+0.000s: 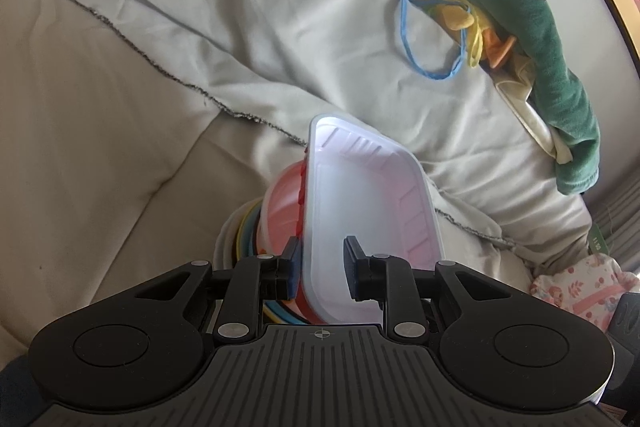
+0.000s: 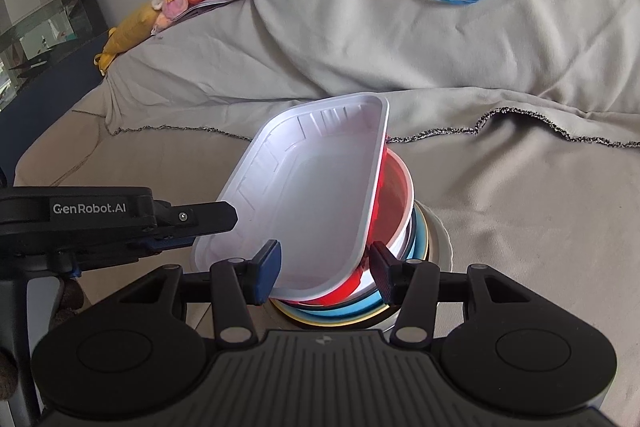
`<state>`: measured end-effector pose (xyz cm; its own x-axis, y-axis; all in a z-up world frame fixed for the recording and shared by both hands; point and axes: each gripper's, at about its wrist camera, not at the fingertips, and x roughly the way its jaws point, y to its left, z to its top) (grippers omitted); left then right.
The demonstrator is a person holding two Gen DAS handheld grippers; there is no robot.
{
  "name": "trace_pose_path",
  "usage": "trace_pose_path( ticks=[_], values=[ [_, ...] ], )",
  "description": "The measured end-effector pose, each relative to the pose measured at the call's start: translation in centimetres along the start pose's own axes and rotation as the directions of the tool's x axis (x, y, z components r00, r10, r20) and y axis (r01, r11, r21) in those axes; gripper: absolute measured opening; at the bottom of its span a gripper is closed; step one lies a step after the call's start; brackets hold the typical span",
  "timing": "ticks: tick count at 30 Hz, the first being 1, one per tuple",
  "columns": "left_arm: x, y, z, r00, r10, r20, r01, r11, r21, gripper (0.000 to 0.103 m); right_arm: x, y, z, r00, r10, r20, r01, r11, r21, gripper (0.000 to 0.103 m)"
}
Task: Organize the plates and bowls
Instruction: 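Lower the tray into the top white bowl with the right gripper, then open the right gripper and pull it back from the stack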
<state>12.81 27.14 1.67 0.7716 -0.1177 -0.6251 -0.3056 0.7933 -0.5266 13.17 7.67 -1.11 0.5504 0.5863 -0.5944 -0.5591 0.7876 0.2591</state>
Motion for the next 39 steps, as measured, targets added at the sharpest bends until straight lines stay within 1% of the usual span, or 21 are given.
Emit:
trace_pose_path(
  ticks=[13,25,27,29,30,31,32,33,34,35,36,37,39],
  values=[
    [0.9,-0.9,0.5,1.000,0.000,-0.007,0.000,1.000,0.018,0.026,0.0,-0.5,0.0,1.000,-0.021,0.005,0.021,1.000,0.021,0.051],
    [0.4,-0.4,0.5,1.000,-0.002,0.002,0.002,1.000,0.001,0.026,-0.1,0.0,-0.1,1.000,-0.003,0.002,0.003,1.000,0.003,0.051],
    [-0.4,-0.4,0.3,0.999,0.001,0.036,0.000,1.000,-0.009,0.026,-0.3,0.1,-0.1,1.000,-0.017,0.009,0.017,1.000,-0.003,0.051],
    [-2.0,-0.7,0.0,0.995,0.019,0.094,-0.019,1.000,-0.004,0.026,-0.9,0.1,-0.1,0.999,-0.038,0.027,0.038,0.999,-0.008,0.052],
    [-2.9,-0.8,-0.3,0.991,0.031,0.127,-0.032,1.000,-0.001,0.026,-1.5,0.1,-0.2,0.998,-0.046,0.042,0.046,0.999,-0.010,0.054],
    [-3.8,-1.0,-0.8,0.986,0.045,0.162,-0.047,0.999,0.009,0.026,-2.4,-0.1,-0.4,0.997,-0.053,0.064,0.054,0.998,-0.010,0.062],
    [-4.8,-1.4,-1.5,0.978,0.060,0.198,-0.067,0.997,0.028,0.026,-3.3,-0.2,-0.7,0.994,-0.066,0.086,0.066,0.998,-0.005,0.067],
    [-5.6,-1.8,-2.4,0.970,0.077,0.230,-0.092,0.994,0.056,0.026,-4.5,-0.4,-1.2,0.990,-0.085,0.109,0.085,0.996,0.003,0.076],
    [-6.4,-2.3,-3.5,0.964,0.089,0.250,-0.115,0.989,0.092,0.026,-5.4,-0.4,-1.8,0.988,-0.097,0.119,0.098,0.995,0.002,0.079],
    [-7.0,-2.9,-4.7,0.963,0.093,0.255,-0.131,0.982,0.137,0.026,-6.2,-0.5,-2.5,0.988,-0.103,0.116,0.105,0.994,-0.010,0.079],
    [-7.5,-3.3,-6.0,0.965,0.093,0.246,-0.140,0.973,0.183,0.022,-6.9,-0.5,-3.3,0.989,-0.108,0.104,0.111,0.994,-0.017,0.080],
    [-8.0,-3.7,-7.3,0.968,0.099,0.231,-0.151,0.963,0.221,0.019,-7.4,-0.6,-4.2,0.990,-0.114,0.087,0.116,0.993,-0.012,0.080],
    [-8.8,-4.3,-9.9,0.976,0.124,0.182,-0.172,0.945,0.277,0.019,-8.4,-0.8,-6.2,0.993,-0.106,0.043,0.105,0.994,0.011,0.080]
  ],
)
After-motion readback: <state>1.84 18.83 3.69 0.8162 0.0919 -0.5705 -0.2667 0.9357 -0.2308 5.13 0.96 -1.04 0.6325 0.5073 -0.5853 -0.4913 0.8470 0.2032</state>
